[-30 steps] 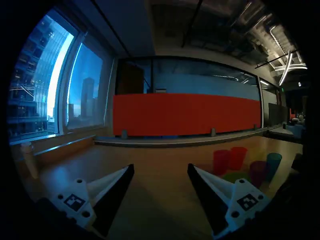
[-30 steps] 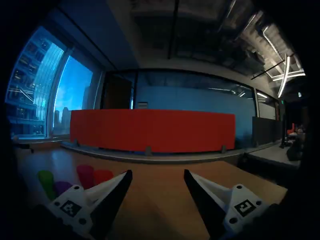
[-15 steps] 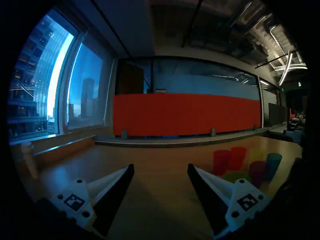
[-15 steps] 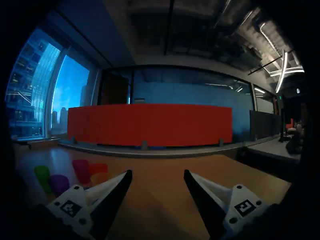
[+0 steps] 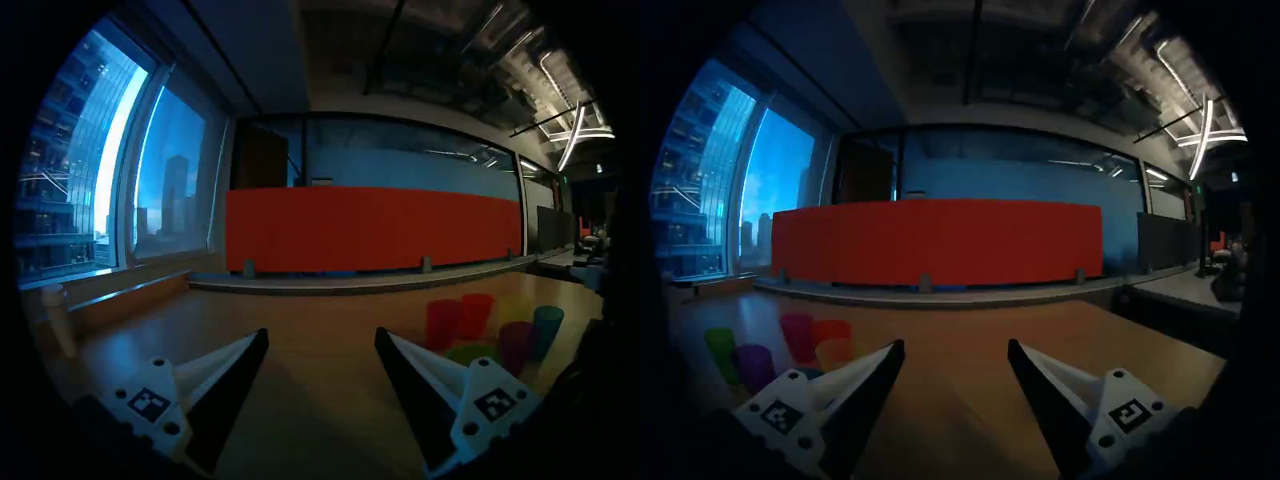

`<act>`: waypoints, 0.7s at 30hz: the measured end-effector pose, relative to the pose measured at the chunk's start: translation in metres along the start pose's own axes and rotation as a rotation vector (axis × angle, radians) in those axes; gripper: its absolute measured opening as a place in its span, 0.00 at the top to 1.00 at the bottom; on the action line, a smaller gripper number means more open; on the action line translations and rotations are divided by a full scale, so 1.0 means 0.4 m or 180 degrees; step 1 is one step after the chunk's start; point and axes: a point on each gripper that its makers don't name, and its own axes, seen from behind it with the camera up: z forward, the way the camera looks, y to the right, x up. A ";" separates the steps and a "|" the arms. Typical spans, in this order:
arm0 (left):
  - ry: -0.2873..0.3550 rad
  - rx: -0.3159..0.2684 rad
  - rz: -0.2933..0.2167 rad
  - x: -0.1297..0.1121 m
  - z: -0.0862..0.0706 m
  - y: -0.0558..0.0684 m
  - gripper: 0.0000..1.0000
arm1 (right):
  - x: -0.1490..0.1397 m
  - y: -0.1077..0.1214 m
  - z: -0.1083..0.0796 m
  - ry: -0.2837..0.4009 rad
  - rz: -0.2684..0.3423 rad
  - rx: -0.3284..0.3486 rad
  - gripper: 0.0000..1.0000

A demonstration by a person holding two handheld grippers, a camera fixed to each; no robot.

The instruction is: Pour water

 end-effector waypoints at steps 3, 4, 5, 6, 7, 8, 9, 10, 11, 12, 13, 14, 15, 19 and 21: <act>0.0000 0.0000 0.0001 0.000 0.000 -0.001 0.01 | -0.001 -0.002 -0.003 -0.0003 -0.0006 0.0008 0.00; 0.0000 0.0000 0.0001 0.000 -0.001 -0.001 0.01 | -0.001 -0.001 -0.004 -0.0004 -0.0011 0.0008 0.00; 0.0000 0.0000 0.0001 0.000 -0.001 -0.002 0.01 | -0.002 -0.001 -0.004 -0.0006 -0.0016 0.0007 0.00; 0.0000 0.0000 0.0001 0.000 -0.001 -0.002 0.01 | -0.003 -0.001 -0.004 -0.0008 -0.0020 0.0006 0.00; 0.0000 0.0000 0.0000 0.000 -0.001 -0.001 0.01 | -0.002 -0.001 -0.005 -0.0006 -0.0022 0.0008 0.00; 0.0000 0.0000 0.0000 0.000 -0.001 -0.001 0.01 | -0.002 -0.001 -0.005 -0.0005 -0.0023 0.0009 0.00; 0.0000 0.0000 0.0000 0.000 -0.001 -0.001 0.01 | -0.002 -0.001 -0.005 -0.0003 -0.0025 0.0011 0.00; 0.0000 0.0000 0.0000 0.000 -0.001 -0.001 0.01 | -0.001 -0.001 -0.005 -0.0002 -0.0026 0.0013 0.00; 0.0000 0.0000 0.0000 0.000 -0.001 -0.001 0.01 | -0.001 -0.001 -0.006 -0.0002 -0.0026 0.0014 0.00; 0.0000 0.0000 0.0000 0.000 -0.001 -0.001 0.01 | -0.001 -0.001 -0.006 -0.0002 -0.0027 0.0016 0.00; 0.0000 0.0000 0.0001 0.000 -0.001 -0.001 0.01 | -0.001 -0.001 -0.006 -0.0002 -0.0027 0.0015 0.00; 0.0000 0.0000 0.0001 0.000 -0.001 -0.001 0.01 | -0.001 -0.001 -0.006 -0.0003 -0.0027 0.0014 0.00; 0.0000 0.0000 0.0001 0.001 -0.001 -0.001 0.01 | -0.001 -0.001 -0.006 -0.0003 -0.0027 0.0013 0.00; 0.0000 -0.0001 0.0000 0.000 -0.001 -0.001 0.01 | -0.001 -0.002 -0.007 -0.0003 -0.0027 0.0016 0.00; 0.0000 0.0000 0.0000 0.001 -0.001 0.000 0.01 | -0.001 -0.003 -0.008 -0.0002 -0.0027 0.0021 0.00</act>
